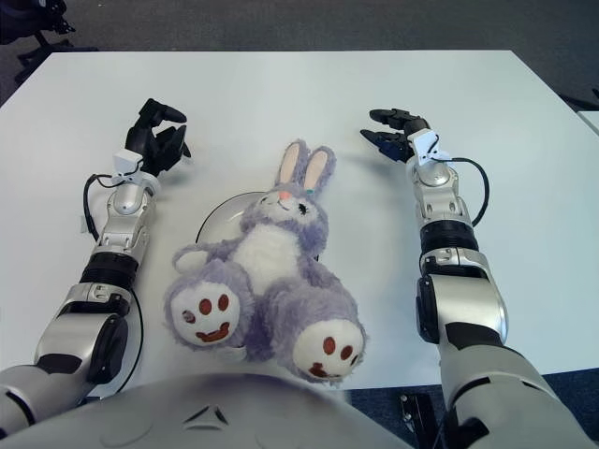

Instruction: Put the doll into the plate.

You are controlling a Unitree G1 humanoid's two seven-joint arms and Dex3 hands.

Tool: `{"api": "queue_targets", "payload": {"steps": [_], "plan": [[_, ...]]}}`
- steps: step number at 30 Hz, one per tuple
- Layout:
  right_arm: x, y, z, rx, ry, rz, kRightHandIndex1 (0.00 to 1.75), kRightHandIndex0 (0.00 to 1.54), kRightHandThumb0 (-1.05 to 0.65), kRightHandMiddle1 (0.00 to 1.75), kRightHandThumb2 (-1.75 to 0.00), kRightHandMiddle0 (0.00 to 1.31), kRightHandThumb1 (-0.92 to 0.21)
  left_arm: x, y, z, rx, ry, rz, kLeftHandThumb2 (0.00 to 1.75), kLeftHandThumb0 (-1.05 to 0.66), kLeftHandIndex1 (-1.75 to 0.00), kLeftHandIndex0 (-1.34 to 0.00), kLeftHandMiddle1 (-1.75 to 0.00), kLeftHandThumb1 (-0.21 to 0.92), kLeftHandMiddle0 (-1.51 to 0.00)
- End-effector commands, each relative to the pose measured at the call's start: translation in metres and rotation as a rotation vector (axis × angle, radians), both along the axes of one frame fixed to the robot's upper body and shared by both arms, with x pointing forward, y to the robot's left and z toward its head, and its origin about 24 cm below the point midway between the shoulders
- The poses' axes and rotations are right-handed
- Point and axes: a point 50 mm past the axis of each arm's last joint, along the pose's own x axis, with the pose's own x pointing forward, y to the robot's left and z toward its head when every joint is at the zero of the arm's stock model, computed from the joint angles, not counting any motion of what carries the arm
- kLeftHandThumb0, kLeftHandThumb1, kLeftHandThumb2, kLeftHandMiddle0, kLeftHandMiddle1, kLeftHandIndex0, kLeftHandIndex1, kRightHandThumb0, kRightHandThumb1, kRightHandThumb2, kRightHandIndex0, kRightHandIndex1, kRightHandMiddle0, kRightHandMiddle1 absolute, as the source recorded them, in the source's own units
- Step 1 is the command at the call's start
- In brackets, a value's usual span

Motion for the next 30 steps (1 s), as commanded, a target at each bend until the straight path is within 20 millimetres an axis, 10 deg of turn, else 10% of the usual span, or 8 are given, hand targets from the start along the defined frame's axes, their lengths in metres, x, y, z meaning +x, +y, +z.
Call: {"api": "queue_targets", "payload": {"steps": [1, 8, 10, 13, 30], "plan": [[-0.001, -0.001, 0.000, 0.022, -0.012, -0.001, 0.05, 0.87, -0.37, 0.75, -0.19, 0.41, -0.92, -0.002, 0.002, -0.002, -0.010, 0.012, 0.003, 0.39, -0.35, -1.60, -0.36, -1.75, 0.91, -0.90], [-0.003, 0.004, -0.008, 0.125, 0.017, 0.043, 0.08, 0.93, -0.35, 0.79, -0.20, 0.43, -0.92, -0.004, 0.002, -0.002, -0.013, 0.015, -0.004, 0.45, -0.36, -1.62, -0.35, -1.75, 0.88, -0.89], [-0.003, 0.004, -0.009, 0.167, 0.015, 0.046, 0.10, 0.96, -0.35, 1.22, -0.27, 0.42, -0.92, -0.004, 0.002, -0.002, -0.013, 0.016, -0.005, 0.46, -0.36, -1.62, -0.35, -1.75, 0.88, -0.89], [-0.003, 0.004, -0.009, 0.179, 0.015, 0.048, 0.12, 0.97, -0.35, 1.42, -0.31, 0.41, -0.92, -0.004, 0.002, -0.002, -0.014, 0.017, -0.006, 0.47, -0.36, -1.62, -0.35, -1.75, 0.87, -0.89], [-0.006, 0.007, -0.012, 0.413, -0.049, 0.055, 0.68, 0.79, -0.35, 1.51, -0.31, 0.41, -0.92, -0.005, 0.002, -0.001, -0.018, 0.021, -0.010, 0.50, -0.36, -1.64, -0.34, -1.75, 0.86, -0.89]]}}
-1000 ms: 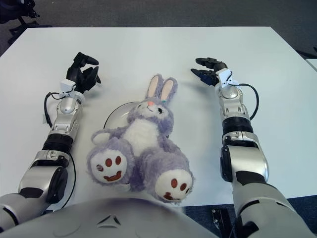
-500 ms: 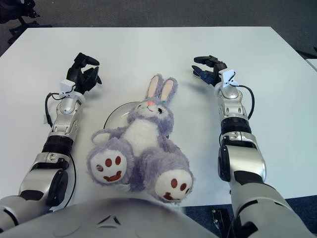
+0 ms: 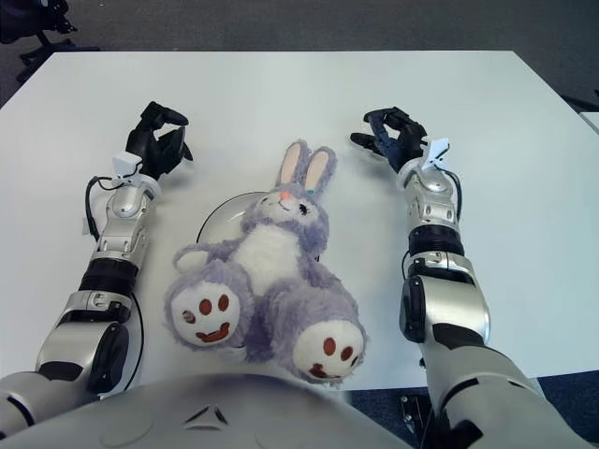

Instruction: Put the doll into the plate.

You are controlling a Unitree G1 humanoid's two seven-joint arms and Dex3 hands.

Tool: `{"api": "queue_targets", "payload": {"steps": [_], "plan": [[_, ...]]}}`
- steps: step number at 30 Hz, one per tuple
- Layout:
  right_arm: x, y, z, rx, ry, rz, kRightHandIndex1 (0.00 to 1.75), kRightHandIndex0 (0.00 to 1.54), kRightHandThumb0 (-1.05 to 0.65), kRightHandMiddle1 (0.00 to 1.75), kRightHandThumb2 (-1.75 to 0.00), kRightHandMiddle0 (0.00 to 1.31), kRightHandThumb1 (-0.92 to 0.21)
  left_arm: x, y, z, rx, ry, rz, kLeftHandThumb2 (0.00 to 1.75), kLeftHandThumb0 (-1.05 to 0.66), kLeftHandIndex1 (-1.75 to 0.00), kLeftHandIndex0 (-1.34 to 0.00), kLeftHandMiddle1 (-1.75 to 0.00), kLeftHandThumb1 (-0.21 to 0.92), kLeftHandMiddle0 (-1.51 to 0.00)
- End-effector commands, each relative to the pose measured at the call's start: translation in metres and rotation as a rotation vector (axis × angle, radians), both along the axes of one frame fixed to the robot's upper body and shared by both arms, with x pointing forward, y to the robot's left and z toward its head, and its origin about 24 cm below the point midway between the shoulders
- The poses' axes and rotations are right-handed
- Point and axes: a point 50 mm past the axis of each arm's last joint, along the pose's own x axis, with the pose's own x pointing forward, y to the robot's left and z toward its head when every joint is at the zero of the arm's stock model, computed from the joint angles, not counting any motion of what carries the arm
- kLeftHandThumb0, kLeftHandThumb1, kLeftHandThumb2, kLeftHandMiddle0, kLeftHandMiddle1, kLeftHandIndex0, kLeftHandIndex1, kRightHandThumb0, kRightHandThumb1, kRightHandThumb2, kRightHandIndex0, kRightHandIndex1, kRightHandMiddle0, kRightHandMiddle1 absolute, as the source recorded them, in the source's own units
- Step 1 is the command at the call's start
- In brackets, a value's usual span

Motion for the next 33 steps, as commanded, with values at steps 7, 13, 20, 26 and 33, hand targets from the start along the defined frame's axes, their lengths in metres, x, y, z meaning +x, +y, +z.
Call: {"api": "queue_targets", "payload": {"steps": [7, 13, 20, 26, 33], "plan": [[-0.007, -0.002, -0.003, 0.114, -0.073, -0.039, 1.22, 0.74, -0.36, 1.52, -0.31, 0.42, -0.92, -0.004, 0.003, -0.002, -0.107, 0.041, -0.006, 0.50, -0.36, -1.64, -0.35, -1.75, 0.85, -0.89], [-0.010, -0.003, -0.003, 0.153, -0.114, -0.064, 1.34, 0.73, -0.36, 1.55, -0.34, 0.40, -0.92, -0.006, 0.003, -0.001, -0.167, 0.062, -0.007, 0.54, -0.36, -1.65, -0.34, -1.75, 0.84, -0.88], [-0.019, -0.004, -0.005, 0.134, -0.157, -0.101, 1.46, 0.72, -0.36, 1.57, -0.35, 0.38, -0.92, -0.015, 0.004, -0.001, -0.224, 0.084, -0.011, 0.69, -0.36, -1.73, -0.30, -1.75, 0.78, -0.87], [-0.031, -0.002, -0.004, 0.039, -0.288, -0.128, 1.68, 0.69, -0.36, 1.63, -0.55, 0.36, -0.83, -0.019, 0.005, 0.001, -0.239, 0.093, -0.010, 0.71, -0.37, -1.75, -0.29, -1.75, 0.77, -0.86], [-0.034, 0.001, -0.002, 0.010, -0.381, -0.148, 1.72, 0.69, -0.37, 1.66, -0.62, 0.36, -0.79, -0.020, 0.006, 0.003, -0.249, 0.094, -0.005, 0.72, -0.37, -1.75, -0.30, -1.75, 0.77, -0.85]]}}
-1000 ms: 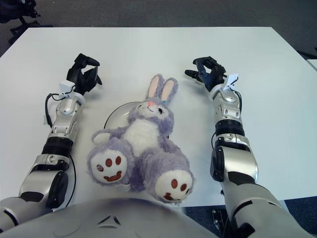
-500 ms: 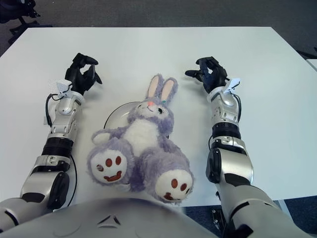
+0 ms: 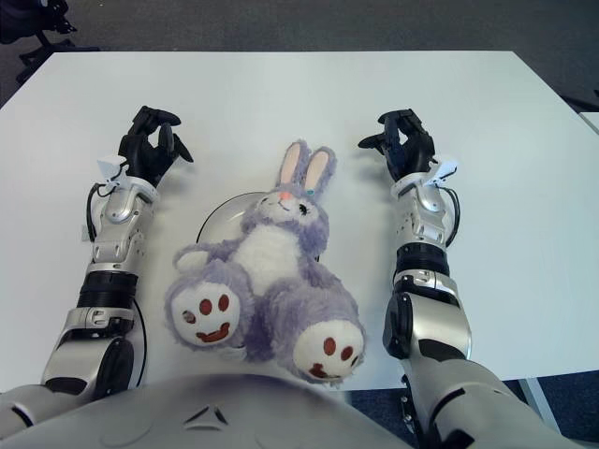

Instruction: Put the doll into the plate.

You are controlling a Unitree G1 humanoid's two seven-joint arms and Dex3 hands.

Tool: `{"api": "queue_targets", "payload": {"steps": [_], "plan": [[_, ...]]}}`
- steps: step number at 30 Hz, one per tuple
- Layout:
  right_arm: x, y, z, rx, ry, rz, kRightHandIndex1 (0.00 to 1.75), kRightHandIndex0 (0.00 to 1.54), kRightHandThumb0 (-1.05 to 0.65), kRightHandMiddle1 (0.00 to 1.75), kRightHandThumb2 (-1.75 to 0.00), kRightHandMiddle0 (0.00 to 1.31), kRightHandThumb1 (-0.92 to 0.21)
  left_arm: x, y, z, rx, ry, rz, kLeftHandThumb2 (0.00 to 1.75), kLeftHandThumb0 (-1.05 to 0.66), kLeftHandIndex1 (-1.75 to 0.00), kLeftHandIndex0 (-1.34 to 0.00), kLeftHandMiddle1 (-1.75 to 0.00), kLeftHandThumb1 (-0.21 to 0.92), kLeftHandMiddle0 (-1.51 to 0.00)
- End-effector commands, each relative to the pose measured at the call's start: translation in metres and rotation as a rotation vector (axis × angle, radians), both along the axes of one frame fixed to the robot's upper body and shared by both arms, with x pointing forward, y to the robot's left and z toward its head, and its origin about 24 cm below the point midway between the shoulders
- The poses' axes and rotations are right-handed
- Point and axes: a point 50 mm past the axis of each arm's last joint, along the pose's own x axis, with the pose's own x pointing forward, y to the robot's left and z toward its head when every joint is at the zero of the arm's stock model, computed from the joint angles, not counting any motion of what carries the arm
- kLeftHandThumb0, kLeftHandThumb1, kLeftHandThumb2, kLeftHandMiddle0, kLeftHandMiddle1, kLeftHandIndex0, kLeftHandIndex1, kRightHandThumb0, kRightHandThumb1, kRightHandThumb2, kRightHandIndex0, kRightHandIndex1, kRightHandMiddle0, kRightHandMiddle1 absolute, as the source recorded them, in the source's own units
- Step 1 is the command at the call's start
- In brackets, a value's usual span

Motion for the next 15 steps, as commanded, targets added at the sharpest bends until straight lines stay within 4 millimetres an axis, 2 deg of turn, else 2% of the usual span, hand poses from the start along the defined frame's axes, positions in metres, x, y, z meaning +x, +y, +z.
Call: {"api": "queue_targets", "payload": {"steps": [1, 15], "plan": [[-0.0021, 0.0029, 0.0013, -0.021, -0.058, -0.025, 1.72, 0.69, -0.37, 1.66, -0.62, 0.36, -0.79, -0.0017, 0.0022, 0.0019, -0.016, -0.001, 0.008, 0.72, -0.37, -1.75, -0.29, -1.75, 0.77, -0.85], [-0.0051, 0.0070, 0.0048, -0.051, -0.158, -0.088, 1.75, 0.74, -0.37, 1.74, -0.72, 0.31, -0.76, -0.0040, 0.0033, 0.0048, -0.017, 0.002, 0.017, 0.71, -0.36, -1.75, -0.29, -1.75, 0.78, -0.82]]}}
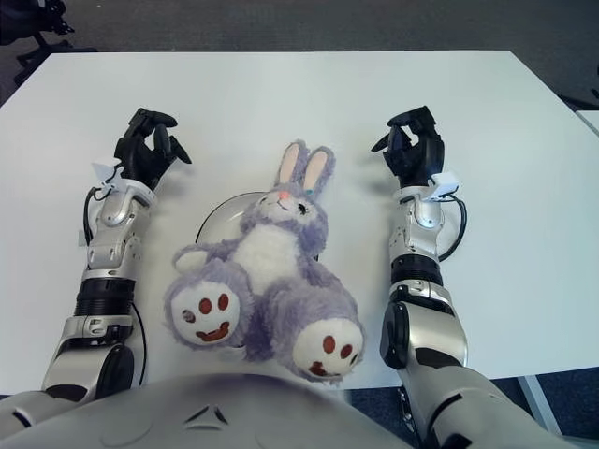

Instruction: Put the doll into the plate.

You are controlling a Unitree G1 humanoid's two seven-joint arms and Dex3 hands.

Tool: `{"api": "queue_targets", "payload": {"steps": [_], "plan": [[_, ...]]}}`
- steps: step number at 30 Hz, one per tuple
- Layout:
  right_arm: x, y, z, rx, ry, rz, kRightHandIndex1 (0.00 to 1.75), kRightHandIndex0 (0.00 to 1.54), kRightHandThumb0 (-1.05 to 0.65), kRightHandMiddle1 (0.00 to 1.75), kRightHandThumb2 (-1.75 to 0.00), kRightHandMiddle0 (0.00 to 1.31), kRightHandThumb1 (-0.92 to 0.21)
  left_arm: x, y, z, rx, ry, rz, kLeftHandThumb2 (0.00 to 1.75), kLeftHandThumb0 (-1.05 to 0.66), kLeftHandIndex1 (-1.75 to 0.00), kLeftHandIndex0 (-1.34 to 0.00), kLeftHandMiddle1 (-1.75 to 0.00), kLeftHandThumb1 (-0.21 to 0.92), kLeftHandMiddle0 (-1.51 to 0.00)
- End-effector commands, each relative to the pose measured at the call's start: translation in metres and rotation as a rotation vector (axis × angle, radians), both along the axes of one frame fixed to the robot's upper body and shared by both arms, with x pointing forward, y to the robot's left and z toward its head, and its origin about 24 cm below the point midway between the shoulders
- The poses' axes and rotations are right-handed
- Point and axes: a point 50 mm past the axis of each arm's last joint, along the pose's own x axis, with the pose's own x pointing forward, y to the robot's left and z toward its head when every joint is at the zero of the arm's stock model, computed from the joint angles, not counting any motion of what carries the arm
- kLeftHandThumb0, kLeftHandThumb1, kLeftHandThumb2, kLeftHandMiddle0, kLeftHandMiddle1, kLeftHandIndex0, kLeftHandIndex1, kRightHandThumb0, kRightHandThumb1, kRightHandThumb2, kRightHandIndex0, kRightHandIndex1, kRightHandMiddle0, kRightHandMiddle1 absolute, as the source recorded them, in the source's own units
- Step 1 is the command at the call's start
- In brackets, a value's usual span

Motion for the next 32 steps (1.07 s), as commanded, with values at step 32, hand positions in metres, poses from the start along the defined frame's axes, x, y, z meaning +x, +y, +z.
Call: {"api": "queue_targets", "payload": {"steps": [32], "plan": [[-0.0077, 0.0118, -0.0008, 0.061, -0.091, 0.064, 1.75, 0.83, -0.35, 1.74, -0.51, 0.21, -0.92, -0.0070, -0.0010, 0.0002, 0.000, 0.016, 0.020, 0.65, -0.36, -1.75, -0.27, -1.75, 0.82, -0.77]]}}
